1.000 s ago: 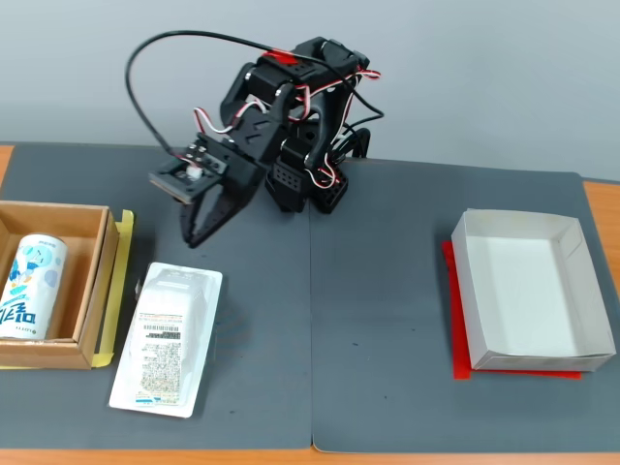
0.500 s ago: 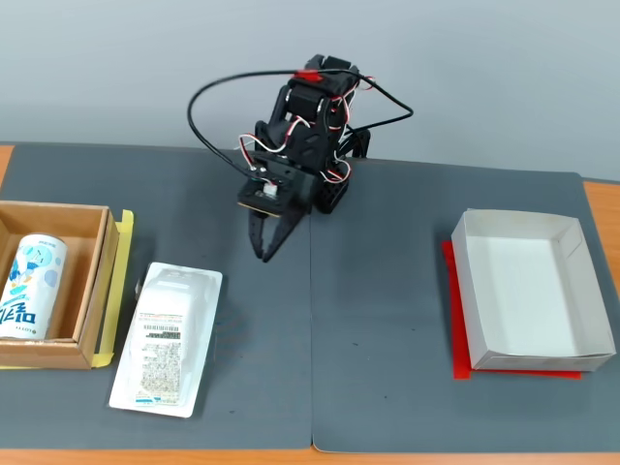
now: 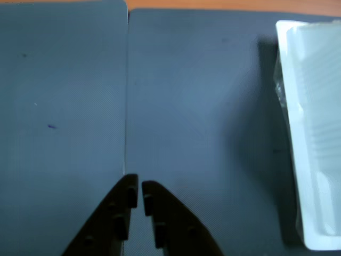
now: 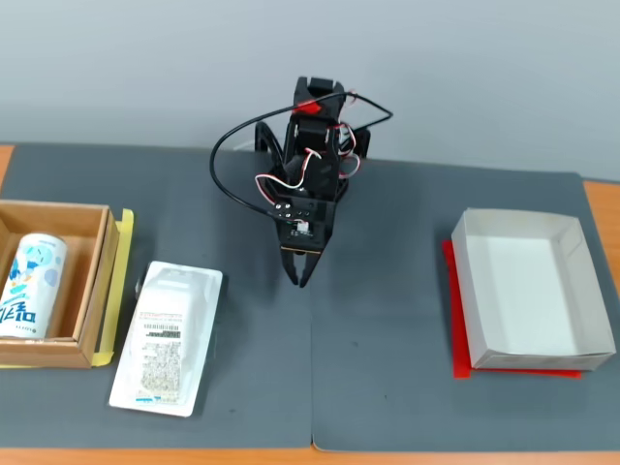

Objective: Pick the can and put it in the brown box

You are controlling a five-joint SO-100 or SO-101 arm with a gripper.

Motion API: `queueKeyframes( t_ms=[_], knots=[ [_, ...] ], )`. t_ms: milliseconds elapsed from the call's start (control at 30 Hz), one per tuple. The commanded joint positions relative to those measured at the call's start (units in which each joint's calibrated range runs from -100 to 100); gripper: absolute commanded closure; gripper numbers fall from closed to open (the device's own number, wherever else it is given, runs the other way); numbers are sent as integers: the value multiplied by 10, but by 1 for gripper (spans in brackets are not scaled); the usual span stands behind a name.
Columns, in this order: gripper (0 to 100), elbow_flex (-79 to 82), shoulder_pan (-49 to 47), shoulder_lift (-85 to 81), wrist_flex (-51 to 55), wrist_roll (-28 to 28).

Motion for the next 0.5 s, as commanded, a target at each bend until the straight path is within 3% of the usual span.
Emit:
queueKeyframes(
  t_ms=[0,200,467],
  knots=[
    [99,12,-2,-9,-9,-2],
    [99,7,-3,-9,8,-2],
    [99,-53,-59,-10,210,-2]
  ],
)
